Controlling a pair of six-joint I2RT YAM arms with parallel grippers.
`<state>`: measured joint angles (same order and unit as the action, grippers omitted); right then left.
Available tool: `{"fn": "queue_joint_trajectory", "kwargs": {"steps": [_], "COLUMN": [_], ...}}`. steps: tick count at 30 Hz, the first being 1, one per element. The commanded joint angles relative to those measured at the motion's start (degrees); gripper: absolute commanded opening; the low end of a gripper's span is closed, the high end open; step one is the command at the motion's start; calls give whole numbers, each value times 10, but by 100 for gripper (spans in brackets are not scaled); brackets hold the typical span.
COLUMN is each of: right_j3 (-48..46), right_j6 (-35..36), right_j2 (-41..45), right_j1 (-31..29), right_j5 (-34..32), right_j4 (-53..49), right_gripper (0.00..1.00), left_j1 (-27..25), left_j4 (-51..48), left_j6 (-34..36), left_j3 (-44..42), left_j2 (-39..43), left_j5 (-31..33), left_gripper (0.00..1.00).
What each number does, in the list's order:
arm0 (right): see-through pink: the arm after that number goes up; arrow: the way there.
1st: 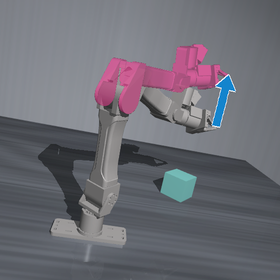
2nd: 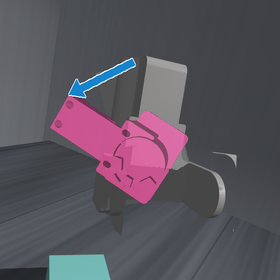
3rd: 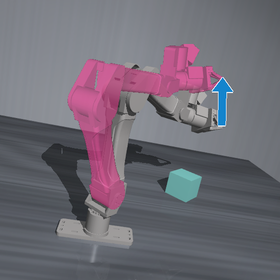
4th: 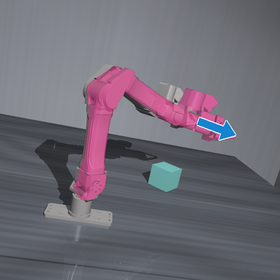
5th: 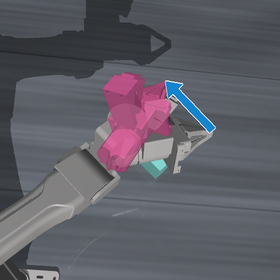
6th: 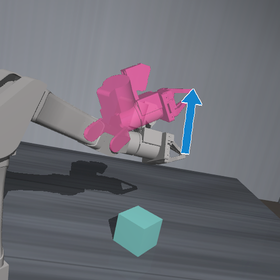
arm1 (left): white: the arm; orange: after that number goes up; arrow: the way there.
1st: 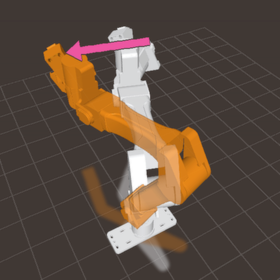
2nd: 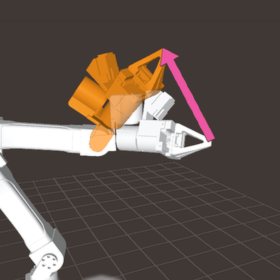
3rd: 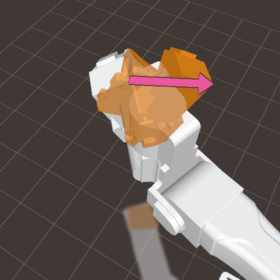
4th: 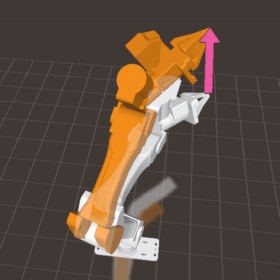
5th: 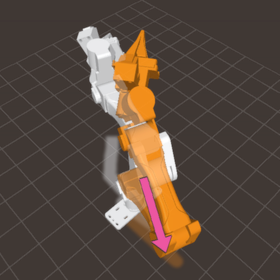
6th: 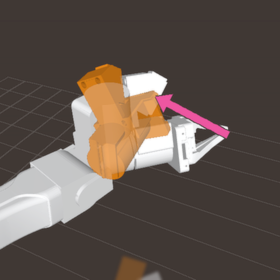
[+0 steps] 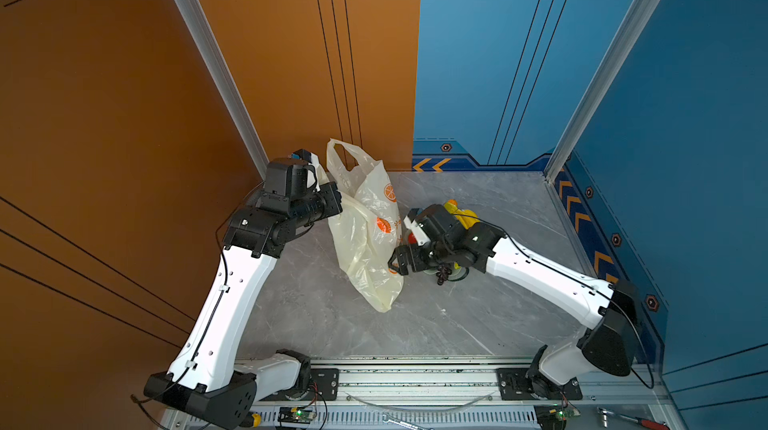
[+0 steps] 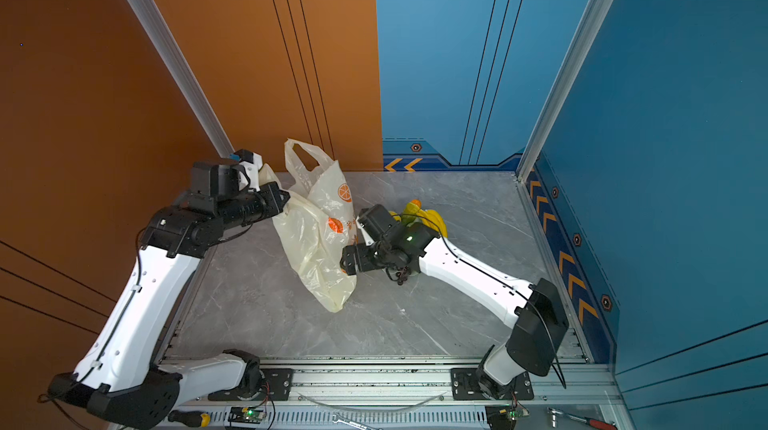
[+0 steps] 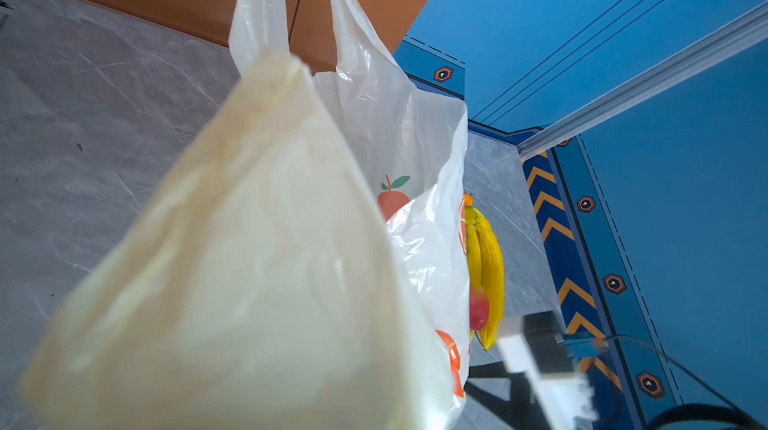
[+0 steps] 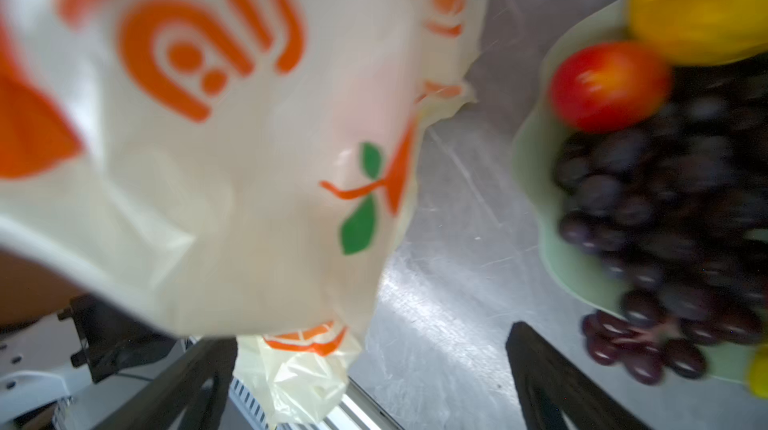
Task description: Place the fruits into the plastic bag
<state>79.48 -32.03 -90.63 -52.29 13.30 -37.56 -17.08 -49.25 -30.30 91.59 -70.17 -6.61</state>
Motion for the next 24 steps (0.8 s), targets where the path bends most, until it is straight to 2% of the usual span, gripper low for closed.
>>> {"fn": "queue_joint_trajectory", "kwargs": {"steps": [1, 5, 9, 12, 18, 22, 24], "right_j3": [-1, -13, -15, 4, 66, 81, 84], "right_j6": [8, 28, 43, 54, 126, 193, 233], "right_j2": [-2, 69, 170, 206, 160, 129, 122], "right_j1": [-19, 8, 95, 171, 219, 209, 190], "right_j5": [60, 76, 43, 19, 1, 1, -29], "right_j4": [53, 15, -43, -51, -49, -53, -63], "right_gripper": [100, 100, 100, 100, 100, 100, 100], "left_j1": [-21, -55, -83, -107, -194, -216, -217], "left_j4": [-14, -33, -51, -56, -98, -102, -101], "left_j6": [29, 49, 59, 55, 62, 51, 48], "left_j3": [9, 2, -11, -27, -46, -65, -67], "left_j2": [1, 5, 9, 10, -2, 10, 16], "left_j5": [-24, -16, -19, -40, -12, 7, 12], "left_gripper": [0, 0, 0, 0, 0, 0, 0]}}
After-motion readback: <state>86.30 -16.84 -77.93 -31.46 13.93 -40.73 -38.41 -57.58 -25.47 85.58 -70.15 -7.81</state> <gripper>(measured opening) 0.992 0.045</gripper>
